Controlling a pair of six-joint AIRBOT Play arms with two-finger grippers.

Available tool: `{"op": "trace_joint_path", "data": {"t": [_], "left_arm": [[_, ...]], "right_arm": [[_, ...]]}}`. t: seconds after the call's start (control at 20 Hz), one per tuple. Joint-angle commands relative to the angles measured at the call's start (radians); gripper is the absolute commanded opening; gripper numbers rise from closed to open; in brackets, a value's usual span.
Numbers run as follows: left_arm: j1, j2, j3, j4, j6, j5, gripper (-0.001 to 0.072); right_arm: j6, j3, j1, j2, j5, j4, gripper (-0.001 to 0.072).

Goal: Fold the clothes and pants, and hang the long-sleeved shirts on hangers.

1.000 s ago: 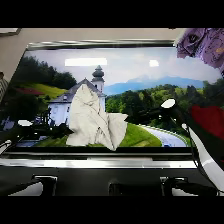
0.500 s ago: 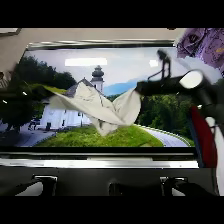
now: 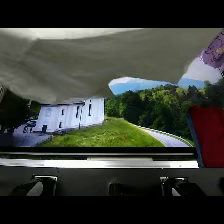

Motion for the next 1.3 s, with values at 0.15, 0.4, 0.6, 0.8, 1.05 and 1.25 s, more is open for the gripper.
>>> {"op": "trace_joint_path", "data": {"t": [0.15, 0.4, 0.6, 0.8, 1.05, 1.25], "left_arm": [[0.001, 0.195, 0.021, 0.236, -0.106, 0.012, 0.0013], [0.000, 0.024, 0.016, 0.187, -0.040, 0.021, 0.0013], [-0.007, -0.270, -0.017, 0.130, 0.005, 0.024, 0.0014], [-0.055, -0.614, -0.016, 0.130, 0.054, 0.180, 0.0013], [-0.105, -0.909, -0.016, 0.134, 0.067, 0.372, 0.0013], [-0.123, -1.036, -0.016, 0.132, 0.055, 0.380, 0.0015]], "right_arm": [[0.140, 0.037, 0.001, 0.147, 0.028, -0.035, 0.0031], [0.253, 0.037, 0.001, -0.033, 0.132, -0.037, 0.0031], [0.263, 0.036, 0.001, -0.346, 0.256, -0.038, 0.0031], [0.263, 0.036, 0.001, -0.689, 0.209, -0.052, 0.0031], [0.263, 0.036, 0.001, -0.968, 0.020, -0.057, 0.0031], [0.278, 0.036, 0.001, -1.076, -0.081, -0.044, 0.0032]]}}
